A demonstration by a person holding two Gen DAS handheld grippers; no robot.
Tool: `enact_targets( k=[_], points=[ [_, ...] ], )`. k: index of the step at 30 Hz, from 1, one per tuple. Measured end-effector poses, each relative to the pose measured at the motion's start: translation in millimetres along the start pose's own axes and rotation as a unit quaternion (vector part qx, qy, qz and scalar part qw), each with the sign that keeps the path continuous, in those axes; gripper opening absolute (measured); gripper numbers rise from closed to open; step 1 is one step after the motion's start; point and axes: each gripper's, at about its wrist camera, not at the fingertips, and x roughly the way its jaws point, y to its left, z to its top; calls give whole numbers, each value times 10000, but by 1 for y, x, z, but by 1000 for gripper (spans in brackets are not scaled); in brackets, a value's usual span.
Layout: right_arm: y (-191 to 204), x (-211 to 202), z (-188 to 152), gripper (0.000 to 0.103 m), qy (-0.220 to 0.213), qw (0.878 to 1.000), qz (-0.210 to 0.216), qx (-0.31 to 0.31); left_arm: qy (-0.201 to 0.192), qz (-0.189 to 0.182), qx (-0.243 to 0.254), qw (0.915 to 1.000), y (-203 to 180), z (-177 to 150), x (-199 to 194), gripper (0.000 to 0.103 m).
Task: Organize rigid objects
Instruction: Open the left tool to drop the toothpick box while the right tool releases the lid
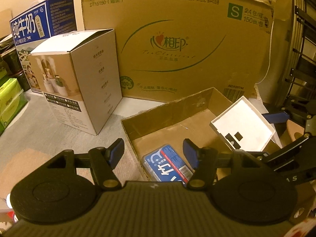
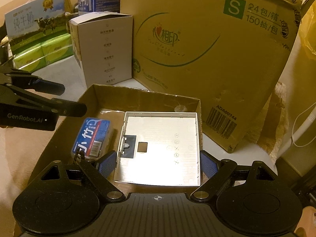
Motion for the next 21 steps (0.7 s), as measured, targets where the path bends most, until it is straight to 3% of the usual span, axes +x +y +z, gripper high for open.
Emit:
enact_targets(
  k=[21],
  points=[
    [-5,-8,-1,93,-244,9992,-308,4,2,16,-11,10000,0,-5,-14,63]
  ],
)
